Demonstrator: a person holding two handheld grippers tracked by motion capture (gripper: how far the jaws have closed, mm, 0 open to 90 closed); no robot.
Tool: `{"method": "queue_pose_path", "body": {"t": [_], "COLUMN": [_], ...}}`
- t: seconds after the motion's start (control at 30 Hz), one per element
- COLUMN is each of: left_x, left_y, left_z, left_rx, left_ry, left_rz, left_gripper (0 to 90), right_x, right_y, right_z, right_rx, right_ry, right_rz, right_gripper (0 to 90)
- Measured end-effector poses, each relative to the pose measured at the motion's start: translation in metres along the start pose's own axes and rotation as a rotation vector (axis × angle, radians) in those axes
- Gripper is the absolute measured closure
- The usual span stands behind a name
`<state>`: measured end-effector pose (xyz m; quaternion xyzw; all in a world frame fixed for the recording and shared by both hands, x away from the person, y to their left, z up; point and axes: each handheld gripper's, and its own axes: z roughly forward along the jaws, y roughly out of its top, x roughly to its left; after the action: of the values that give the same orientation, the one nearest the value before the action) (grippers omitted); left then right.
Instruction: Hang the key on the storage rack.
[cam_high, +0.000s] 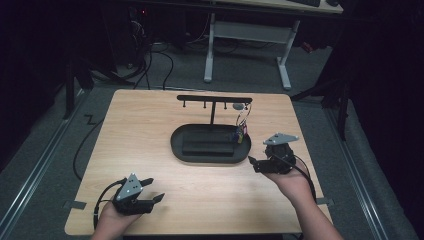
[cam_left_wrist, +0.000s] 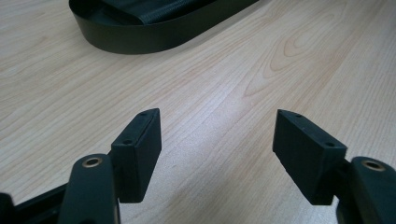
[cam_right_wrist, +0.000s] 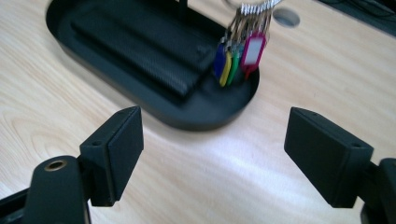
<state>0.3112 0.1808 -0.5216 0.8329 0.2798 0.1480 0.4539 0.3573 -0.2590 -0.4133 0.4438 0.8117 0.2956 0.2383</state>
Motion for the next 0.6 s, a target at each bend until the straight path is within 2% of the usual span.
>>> {"method": "queue_pose_path", "body": {"t": [0.03,0.1,0.17,0.2,0.27,0.3,0.4,0.43,0.53,0.57,0.6], "left_x": [-0.001,-0.002,-0.003,-0.004,-0.005,-0.005,-0.007,-0.008,-0.010,-0.010,-0.010], "left_y": [0.000,0.000,0.000,0.000,0.000,0.000,-0.001,-0.001,-0.002,-0.002,-0.002], "left_z": [0.001,0.001,0.002,0.002,0.002,0.003,0.004,0.004,0.004,0.004,0.005], "left_rx": [0.003,0.005,0.003,0.004,0.007,0.005,0.004,0.006,0.010,0.011,0.011], "left_ry": [-0.003,-0.006,-0.008,-0.011,-0.015,-0.015,-0.025,-0.025,-0.029,-0.030,-0.031], "left_rz": [0.002,0.007,0.010,0.013,0.015,0.016,0.012,0.013,0.013,0.011,0.008], "left_gripper": [33.3,33.3,33.2,33.1,33.1,33.1,33.1,33.1,33.1,32.8,32.4], "right_x": [0.003,0.004,0.007,0.011,0.012,0.015,0.020,0.023,0.027,0.031,0.037], "right_y": [-0.015,-0.019,-0.032,-0.047,-0.052,-0.061,-0.081,-0.094,-0.105,-0.117,-0.136], "right_z": [0.003,0.004,0.007,0.010,0.010,0.012,0.016,0.018,0.020,0.019,0.016], "right_rx": [-0.025,-0.032,-0.049,-0.068,-0.079,-0.092,-0.118,-0.124,-0.131,-0.158,-0.216], "right_ry": [0.007,0.014,0.027,0.031,0.033,0.037,0.035,0.033,0.025,0.002,-0.017], "right_rz": [0.014,0.020,0.041,0.044,0.050,0.063,0.072,0.080,0.079,0.077,0.080], "right_gripper": [19.7,19.7,19.6,19.6,19.6,19.6,18.3,17.5,17.1,17.1,17.7]}}
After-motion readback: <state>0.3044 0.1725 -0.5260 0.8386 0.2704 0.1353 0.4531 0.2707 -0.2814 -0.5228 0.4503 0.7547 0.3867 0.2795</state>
